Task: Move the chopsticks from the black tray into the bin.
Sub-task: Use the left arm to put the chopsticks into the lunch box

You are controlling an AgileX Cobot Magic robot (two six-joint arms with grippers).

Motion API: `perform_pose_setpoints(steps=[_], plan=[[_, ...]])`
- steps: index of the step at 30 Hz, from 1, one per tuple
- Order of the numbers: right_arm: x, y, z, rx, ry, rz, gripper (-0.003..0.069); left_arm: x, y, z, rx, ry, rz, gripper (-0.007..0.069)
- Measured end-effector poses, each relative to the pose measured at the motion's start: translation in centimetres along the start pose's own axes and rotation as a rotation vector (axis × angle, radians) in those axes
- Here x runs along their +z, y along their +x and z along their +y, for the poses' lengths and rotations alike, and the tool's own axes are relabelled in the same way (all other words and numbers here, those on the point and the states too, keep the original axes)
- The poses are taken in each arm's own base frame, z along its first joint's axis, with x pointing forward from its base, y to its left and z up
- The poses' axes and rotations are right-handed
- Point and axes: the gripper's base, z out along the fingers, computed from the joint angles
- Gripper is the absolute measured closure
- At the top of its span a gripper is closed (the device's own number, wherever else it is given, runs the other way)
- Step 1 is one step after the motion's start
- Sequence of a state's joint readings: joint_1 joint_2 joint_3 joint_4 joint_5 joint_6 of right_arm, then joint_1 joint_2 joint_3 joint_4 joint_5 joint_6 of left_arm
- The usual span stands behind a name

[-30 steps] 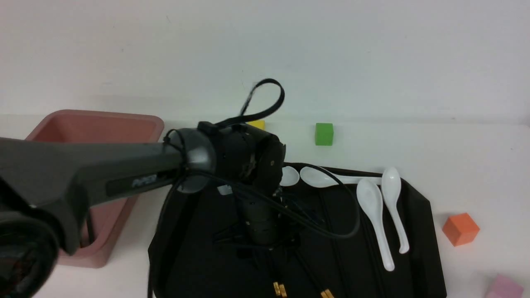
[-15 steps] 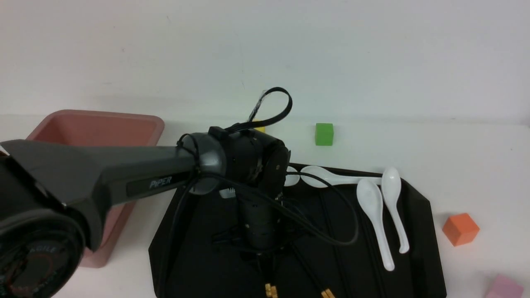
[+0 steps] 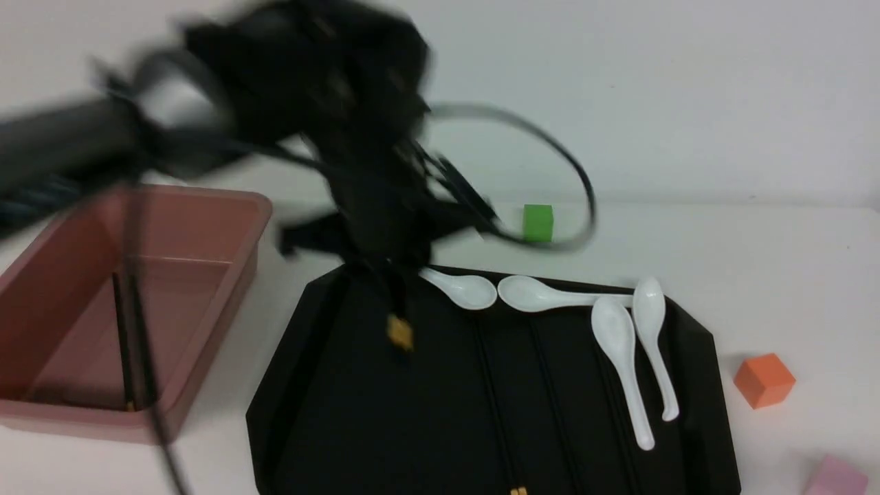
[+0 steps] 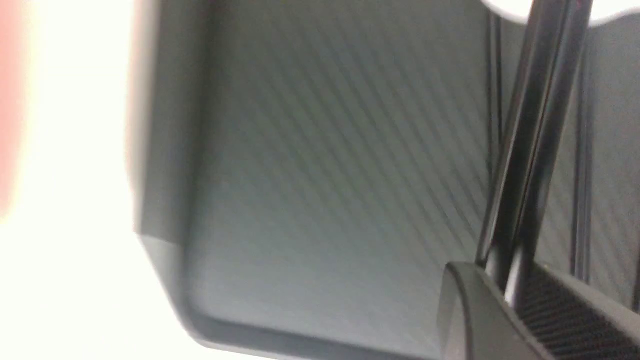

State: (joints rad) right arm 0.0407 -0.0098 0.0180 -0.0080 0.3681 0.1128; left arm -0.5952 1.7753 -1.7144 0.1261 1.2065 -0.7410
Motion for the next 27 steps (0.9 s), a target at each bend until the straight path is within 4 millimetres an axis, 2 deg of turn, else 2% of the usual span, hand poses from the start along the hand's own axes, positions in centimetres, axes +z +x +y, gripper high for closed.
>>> perform_pose_setpoints(steps=[1,3,4,6,8,10,13,17,22,27], plan=[[0.0,0.0,0.0,0.000,0.000,0.000,0.0419,-1.5,-0.9,1.7,0.002,-0.013,-0.043,0.0510],[0.0,0.0,0.0,0.000,0.000,0.000,0.0419,-3.4,-2.1,5.0,0.002,-0.043,-0.091,0.0510],[0.0,0.0,0.0,0.000,0.000,0.000,0.0419,-3.7,-2.4,6.0,-0.003,-0.054,-0.098,0.0510],[0.0,0.0,0.0,0.000,0.000,0.000,0.0419,-4.1,-3.1,9.4,-0.040,-0.096,-0.096,0.0510],[0.0,0.0,0.0,0.000,0.000,0.000,0.0419,-3.6,-3.5,12.7,-0.098,-0.150,-0.071,0.0510],[0.0,0.0,0.0,0.000,0.000,0.000,0.0419,-2.6,-3.7,14.9,-0.145,-0.190,-0.041,0.0510],[0.0,0.0,0.0,0.000,0.000,0.000,0.0419,0.1,-4.4,18.1,-0.192,-0.233,-0.003,0.0510],[0.0,0.0,0.0,0.000,0.000,0.000,0.0419,3.5,-5.4,19.8,-0.176,-0.253,0.016,0.0510],[0.0,0.0,0.0,0.000,0.000,0.000,0.0419,7.7,-6.2,20.5,-0.123,-0.284,0.030,0.0510],[0.0,0.0,0.0,0.000,0.000,0.000,0.0419,10.9,-6.1,20.9,-0.109,-0.301,0.088,0.0500]])
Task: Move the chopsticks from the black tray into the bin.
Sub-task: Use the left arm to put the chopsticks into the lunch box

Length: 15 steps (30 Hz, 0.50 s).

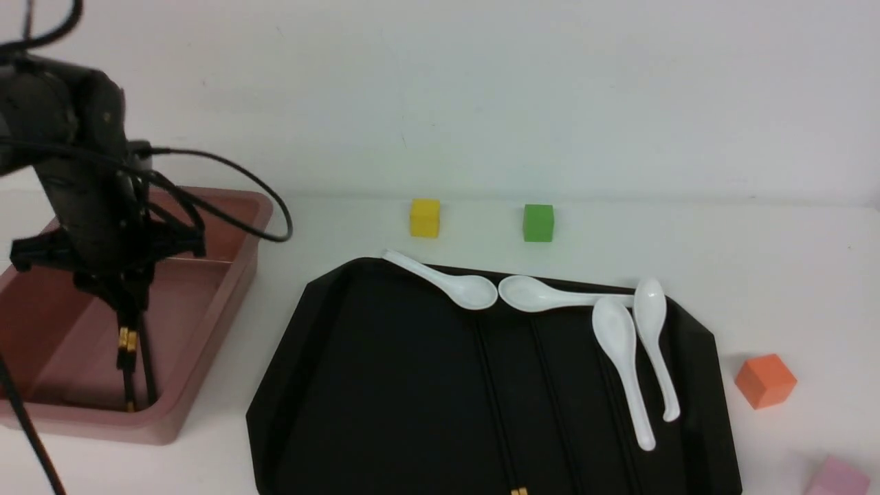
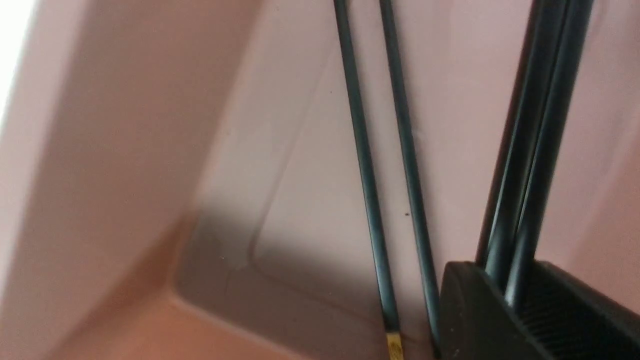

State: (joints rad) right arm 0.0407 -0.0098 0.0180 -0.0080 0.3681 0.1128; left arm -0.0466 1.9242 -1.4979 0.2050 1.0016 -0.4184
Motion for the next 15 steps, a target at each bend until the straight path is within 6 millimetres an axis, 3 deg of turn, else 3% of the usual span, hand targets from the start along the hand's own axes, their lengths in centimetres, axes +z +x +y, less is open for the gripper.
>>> perform_pose_setpoints(steps=[4,7,11,12,13,14,15], plan=[[0.0,0.0,0.0,0.000,0.000,0.000,0.0419,0.7,0.2,-0.1,-0.005,-0.015,0.037,0.0421],[0.0,0.0,0.0,0.000,0.000,0.000,0.0419,-0.8,0.2,-0.2,0.008,-0.031,0.043,0.0382],[0.0,0.0,0.0,0.000,0.000,0.000,0.0419,-5.0,0.6,-0.8,0.063,-0.030,-0.010,0.0411],[0.0,0.0,0.0,0.000,0.000,0.000,0.0419,-7.6,1.1,-1.1,0.090,-0.018,-0.050,0.0454],[0.0,0.0,0.0,0.000,0.000,0.000,0.0419,-7.9,1.2,-1.1,0.094,-0.016,-0.055,0.0468],[0.0,0.0,0.0,0.000,0.000,0.000,0.0419,-10.8,2.1,-1.2,0.109,0.007,-0.099,0.0524],[0.0,0.0,0.0,0.000,0.000,0.000,0.0419,-11.1,2.2,-1.1,0.107,0.009,-0.106,0.0532]])
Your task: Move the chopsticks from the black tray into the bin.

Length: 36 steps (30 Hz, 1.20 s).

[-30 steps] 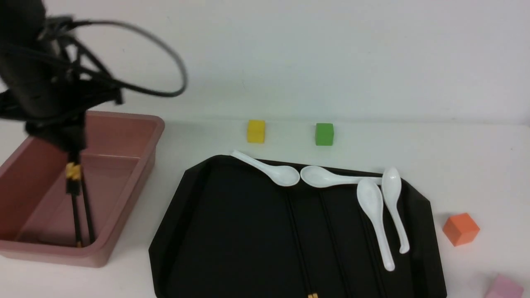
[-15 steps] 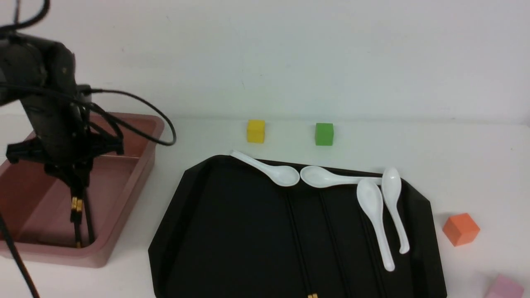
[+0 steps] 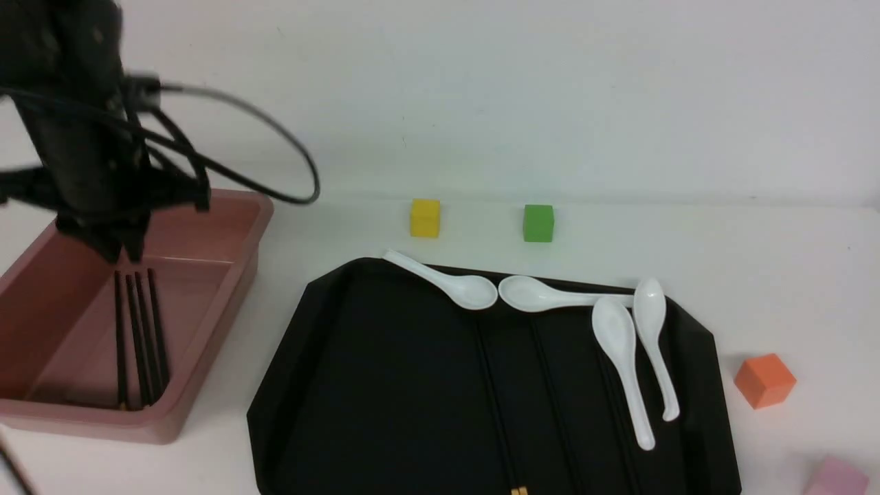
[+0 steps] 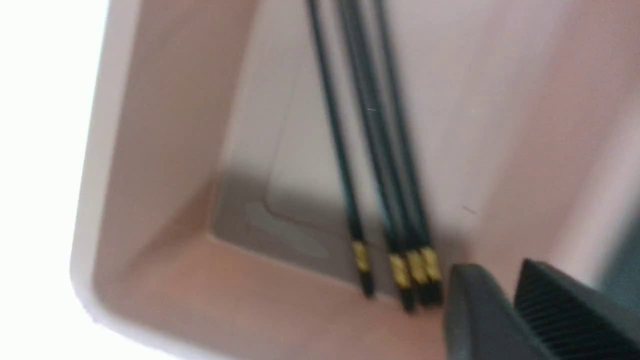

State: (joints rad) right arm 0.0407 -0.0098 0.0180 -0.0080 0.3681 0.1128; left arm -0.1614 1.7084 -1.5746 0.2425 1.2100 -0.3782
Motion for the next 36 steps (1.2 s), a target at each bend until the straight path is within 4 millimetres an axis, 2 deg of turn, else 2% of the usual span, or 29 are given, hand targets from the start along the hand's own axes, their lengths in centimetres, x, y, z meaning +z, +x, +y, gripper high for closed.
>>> perform_pose_setpoints(steps=[2,3,4,6,8,9,13,16,19,22,27,36], plan=[[0.0,0.0,0.0,0.000,0.000,0.000,0.0419,-3.7,1.1,0.0,0.009,0.039,-0.067,0.0621],[0.0,0.0,0.0,0.000,0.000,0.000,0.0419,-4.3,1.4,0.0,0.010,0.048,-0.079,0.0632],[0.0,0.0,0.0,0.000,0.000,0.000,0.0419,-6.3,2.7,0.3,0.012,0.078,-0.117,0.0637],[0.0,0.0,0.0,0.000,0.000,0.000,0.0419,-8.4,4.8,1.0,0.015,0.109,-0.149,0.0637],[0.0,0.0,0.0,0.000,0.000,0.000,0.0419,-9.8,6.8,1.8,0.010,0.131,-0.166,0.0637],[0.0,0.0,0.0,0.000,0.000,0.000,0.0419,-10.8,8.8,2.8,0.003,0.149,-0.178,0.0637],[0.0,0.0,0.0,0.000,0.000,0.000,0.0419,-12.5,13.7,4.7,-0.020,0.220,-0.248,0.0637],[0.0,0.0,0.0,0.000,0.000,0.000,0.0419,-12.4,19.0,6.0,-0.053,0.348,-0.414,0.0637],[0.0,0.0,0.0,0.000,0.000,0.000,0.0419,-12.0,23.0,7.1,-0.089,0.455,-0.594,0.0637],[0.0,0.0,0.0,0.000,0.000,0.000,0.0419,-9.9,27.0,7.6,-0.140,0.578,-0.763,0.0637],[0.0,0.0,0.0,0.000,0.000,0.000,0.0419,-7.6,29.2,7.5,-0.178,0.645,-0.812,0.0637],[0.0,0.0,0.0,0.000,0.000,0.000,0.0419,-5.3,29.6,7.1,-0.184,0.640,-0.788,0.0637]])
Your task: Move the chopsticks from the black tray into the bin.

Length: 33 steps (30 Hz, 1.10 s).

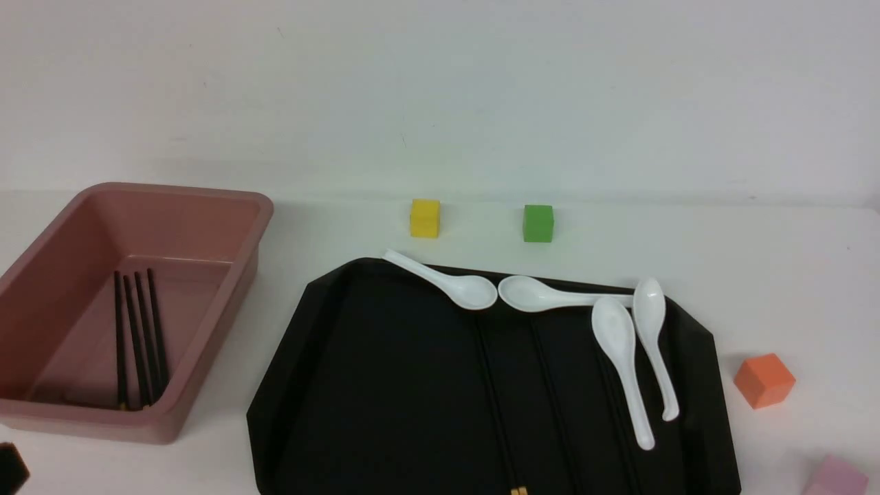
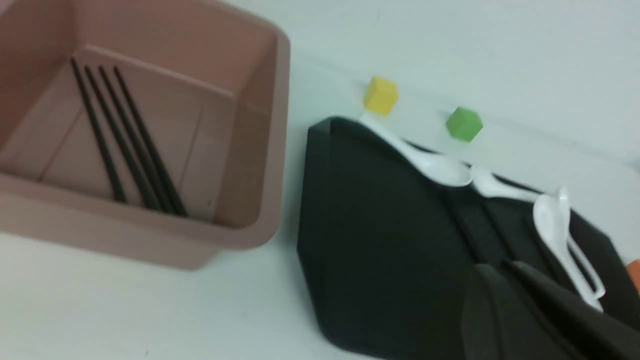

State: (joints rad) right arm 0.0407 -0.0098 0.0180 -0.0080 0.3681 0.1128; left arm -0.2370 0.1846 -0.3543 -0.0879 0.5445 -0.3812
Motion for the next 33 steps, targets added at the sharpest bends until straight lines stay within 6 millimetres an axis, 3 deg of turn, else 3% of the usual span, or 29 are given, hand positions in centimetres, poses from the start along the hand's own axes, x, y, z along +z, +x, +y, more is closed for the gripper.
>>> perform_pose_setpoints(steps=[11,16,24,33], plan=[[0.0,0.0,0.0,0.000,0.000,0.000,0.0419,0.3,0.0,0.4,0.058,-0.024,-0.033,0.0637],[0.0,0.0,0.0,0.000,0.000,0.000,0.0419,0.4,1.9,1.5,0.083,-0.022,-0.077,0.0637],[0.0,0.0,0.0,0.000,0.000,0.000,0.0419,2.4,7.2,4.9,0.062,-0.131,-0.104,0.0637],[0.0,0.0,0.0,0.000,0.000,0.000,0.0419,2.6,8.1,5.6,0.089,-0.188,-0.069,0.0636]])
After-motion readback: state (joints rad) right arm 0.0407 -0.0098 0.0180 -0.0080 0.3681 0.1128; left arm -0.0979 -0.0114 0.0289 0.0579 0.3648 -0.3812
